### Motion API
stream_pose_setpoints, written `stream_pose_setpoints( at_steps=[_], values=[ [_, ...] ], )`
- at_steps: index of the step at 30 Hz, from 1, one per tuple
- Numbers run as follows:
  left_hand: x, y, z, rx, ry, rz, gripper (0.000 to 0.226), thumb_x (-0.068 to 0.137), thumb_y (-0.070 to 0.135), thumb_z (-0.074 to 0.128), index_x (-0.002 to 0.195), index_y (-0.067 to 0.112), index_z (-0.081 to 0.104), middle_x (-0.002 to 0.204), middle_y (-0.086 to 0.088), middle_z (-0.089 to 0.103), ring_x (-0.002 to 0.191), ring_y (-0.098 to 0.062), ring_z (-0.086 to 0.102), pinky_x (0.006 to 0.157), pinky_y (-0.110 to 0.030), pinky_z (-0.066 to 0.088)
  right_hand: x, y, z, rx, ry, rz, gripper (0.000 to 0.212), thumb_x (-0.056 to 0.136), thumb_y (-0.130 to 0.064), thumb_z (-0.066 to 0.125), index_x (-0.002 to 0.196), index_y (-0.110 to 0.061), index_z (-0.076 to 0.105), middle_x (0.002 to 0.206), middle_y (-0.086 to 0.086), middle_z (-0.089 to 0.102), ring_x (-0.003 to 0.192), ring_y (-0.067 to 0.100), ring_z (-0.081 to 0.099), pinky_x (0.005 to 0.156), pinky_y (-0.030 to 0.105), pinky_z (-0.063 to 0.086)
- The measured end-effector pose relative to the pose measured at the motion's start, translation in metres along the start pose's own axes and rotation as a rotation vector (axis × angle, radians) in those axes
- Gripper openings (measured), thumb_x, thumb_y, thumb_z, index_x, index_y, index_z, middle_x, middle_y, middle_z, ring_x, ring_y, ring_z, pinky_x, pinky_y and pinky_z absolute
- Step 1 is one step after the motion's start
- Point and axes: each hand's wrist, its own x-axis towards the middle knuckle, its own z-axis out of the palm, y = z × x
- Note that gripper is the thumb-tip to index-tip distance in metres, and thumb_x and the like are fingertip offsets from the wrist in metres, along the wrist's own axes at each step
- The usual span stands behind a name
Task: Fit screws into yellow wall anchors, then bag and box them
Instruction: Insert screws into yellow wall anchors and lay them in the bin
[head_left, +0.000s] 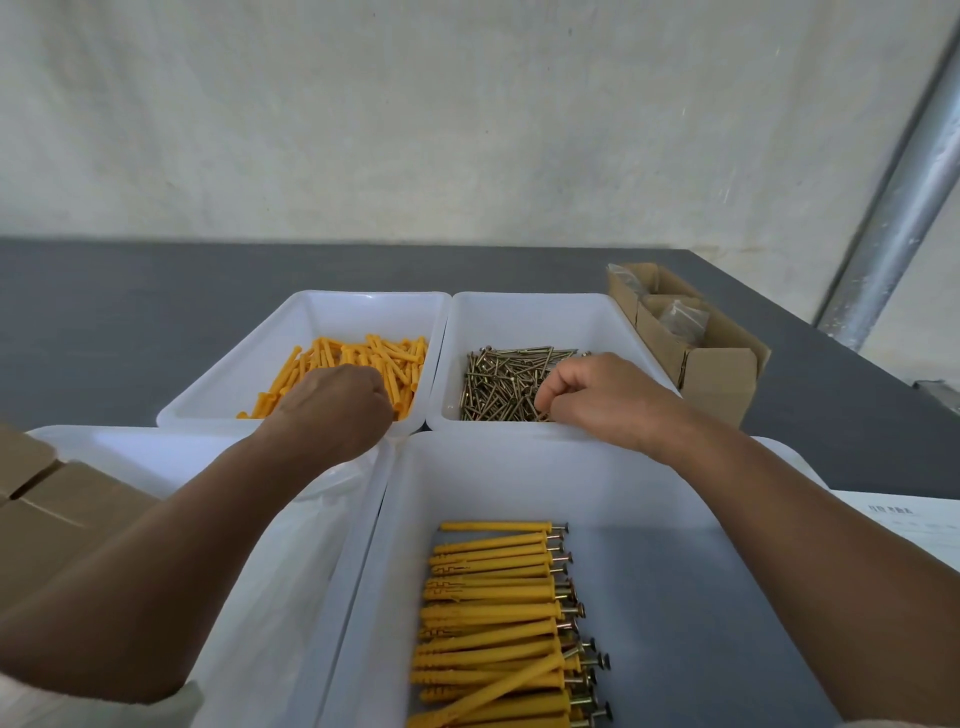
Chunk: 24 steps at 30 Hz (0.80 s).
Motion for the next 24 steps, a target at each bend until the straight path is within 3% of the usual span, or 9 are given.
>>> stream_pose_setpoints(
  at_steps=[2, 6, 9, 11, 15, 20, 24],
  values=[
    [-0.001, -0.001, 0.0, -0.058, 0.016, -0.007, 0.03, 0.086, 0.006, 0.041, 0.096, 0.019, 0.065, 0.081, 0.007, 0.055, 0.071, -0.005, 0.044, 0.054, -0.021, 0.032, 0.0, -0.002, 0.001, 0.035, 0.007, -0.01, 0.02, 0.086, -0.015, 0.062, 0.079, -0.032, 0.071, 0.078, -0.02, 0.065, 0.076, 0.0, 0.059, 0.064, 0.021, 0.044],
    [-0.003, -0.002, 0.002, -0.135, 0.088, 0.046, 0.028, 0.088, 0.003, 0.044, 0.099, 0.02, 0.062, 0.082, 0.009, 0.058, 0.071, -0.005, 0.047, 0.055, -0.019, 0.034, 0.0, -0.005, 0.001, 0.127, 0.028, -0.011, 0.025, 0.085, -0.009, 0.064, 0.079, -0.032, 0.072, 0.081, -0.011, 0.071, 0.081, 0.007, 0.068, 0.075, 0.026, 0.055],
    [-0.005, 0.002, 0.005, -0.23, 0.234, 0.133, 0.019, 0.094, 0.008, 0.049, 0.106, 0.019, 0.059, 0.094, 0.004, 0.069, 0.082, -0.014, 0.058, 0.064, -0.023, 0.04, -0.001, -0.009, 0.0, 0.247, 0.063, -0.03, 0.023, 0.086, -0.008, 0.062, 0.083, -0.029, 0.073, 0.075, -0.008, 0.073, 0.072, 0.004, 0.069, 0.063, 0.018, 0.054],
    [-0.007, 0.006, 0.005, -0.309, 0.289, 0.189, 0.017, 0.093, 0.012, 0.055, 0.108, 0.02, 0.058, 0.096, 0.006, 0.071, 0.086, -0.012, 0.061, 0.069, -0.023, 0.042, -0.002, -0.011, -0.001, 0.33, 0.096, -0.053, 0.022, 0.088, -0.008, 0.061, 0.084, -0.027, 0.073, 0.074, -0.006, 0.073, 0.068, 0.004, 0.069, 0.058, 0.016, 0.051],
    [-0.013, 0.013, 0.003, -0.424, 0.285, 0.242, 0.023, 0.089, 0.015, 0.064, 0.104, 0.029, 0.052, 0.084, 0.023, 0.064, 0.077, 0.01, 0.057, 0.064, -0.008, 0.039, -0.003, -0.018, -0.003, 0.493, 0.14, -0.085, 0.022, 0.093, -0.008, 0.057, 0.085, -0.021, 0.072, 0.071, -0.002, 0.072, 0.067, 0.01, 0.068, 0.06, 0.022, 0.051],
    [-0.017, 0.017, 0.007, -0.48, 0.235, 0.3, 0.032, 0.086, 0.012, 0.068, 0.103, 0.031, 0.048, 0.087, 0.02, 0.066, 0.082, 0.01, 0.061, 0.064, 0.002, 0.038, -0.006, -0.027, -0.006, 0.642, 0.15, -0.098, 0.019, 0.093, -0.007, 0.056, 0.089, -0.016, 0.072, 0.073, 0.002, 0.072, 0.067, 0.014, 0.067, 0.061, 0.026, 0.054],
    [-0.018, 0.019, 0.008, -0.488, 0.22, 0.34, 0.034, 0.086, 0.012, 0.069, 0.104, 0.03, 0.048, 0.086, 0.021, 0.065, 0.086, 0.012, 0.059, 0.063, -0.002, 0.044, -0.009, -0.032, -0.005, 0.652, 0.154, -0.115, 0.019, 0.093, -0.006, 0.056, 0.089, -0.016, 0.072, 0.073, 0.002, 0.072, 0.067, 0.014, 0.067, 0.061, 0.027, 0.053]
  ],
)
